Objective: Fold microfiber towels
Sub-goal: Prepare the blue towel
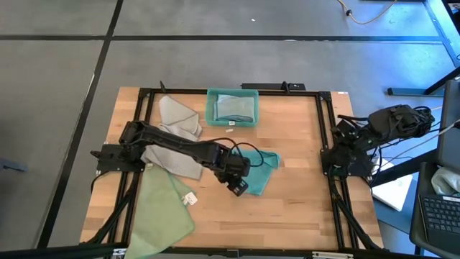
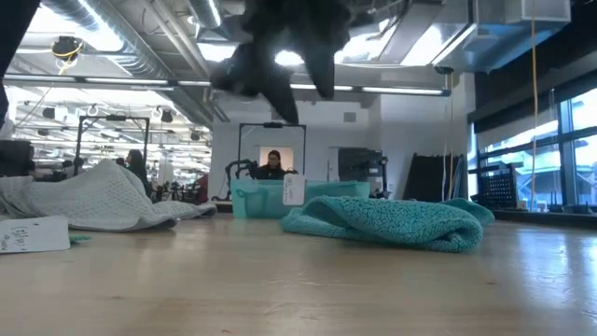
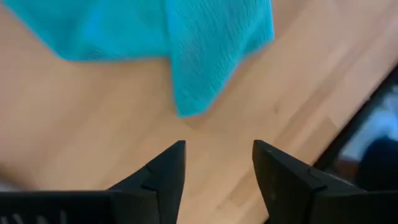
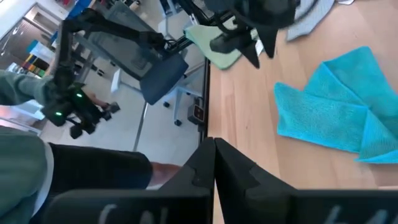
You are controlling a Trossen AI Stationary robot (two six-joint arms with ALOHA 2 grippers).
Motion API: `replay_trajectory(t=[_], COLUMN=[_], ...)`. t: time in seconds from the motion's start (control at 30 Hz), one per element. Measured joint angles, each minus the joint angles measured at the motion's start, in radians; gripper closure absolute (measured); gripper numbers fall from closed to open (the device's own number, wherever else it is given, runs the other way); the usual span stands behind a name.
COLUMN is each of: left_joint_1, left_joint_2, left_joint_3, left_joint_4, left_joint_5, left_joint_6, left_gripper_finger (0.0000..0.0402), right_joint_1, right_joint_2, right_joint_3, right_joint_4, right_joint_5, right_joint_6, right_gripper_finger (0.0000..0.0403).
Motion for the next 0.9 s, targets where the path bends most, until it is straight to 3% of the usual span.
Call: replay_trajectory(t=[0.13, 0.33, 0.67, 0.8, 0.9], left_joint_1=[0.013, 0.051, 0.052, 0.069, 0.089], left_joint_2=[0.0, -0.011, -0.042, -0.081, -0.083], left_joint_3=[-0.151, -0.303, -0.526, -0.577, -0.632], left_joint_4=[0.224, 0.545, 0.751, 0.792, 0.913], left_joint_5=[0.144, 0.165, 0.197, 0.166, 0.181], left_joint_6=[-0.026, -0.119, -0.233, -0.241, -0.298], left_gripper_finger=[0.0222, 0.0222, 0.0222, 0.0222, 0.0222], right_joint_1=[0.0, 0.0, 0.0, 0.0, 0.0], right_joint_2=[-0.003, -0.003, -0.002, -0.002, -0.002], right_joint_3=[0.0, 0.0, 0.0, 0.0, 0.0], right_joint_4=[0.0, -0.006, -0.008, -0.007, -0.007], right_joint_5=[0.0, 0.0, 0.002, 0.066, 0.112], right_joint_6=[0.002, 0.006, 0.062, 0.099, 0.101], right_gripper_finger=[0.0391, 0.0391, 0.0391, 0.0391, 0.0391])
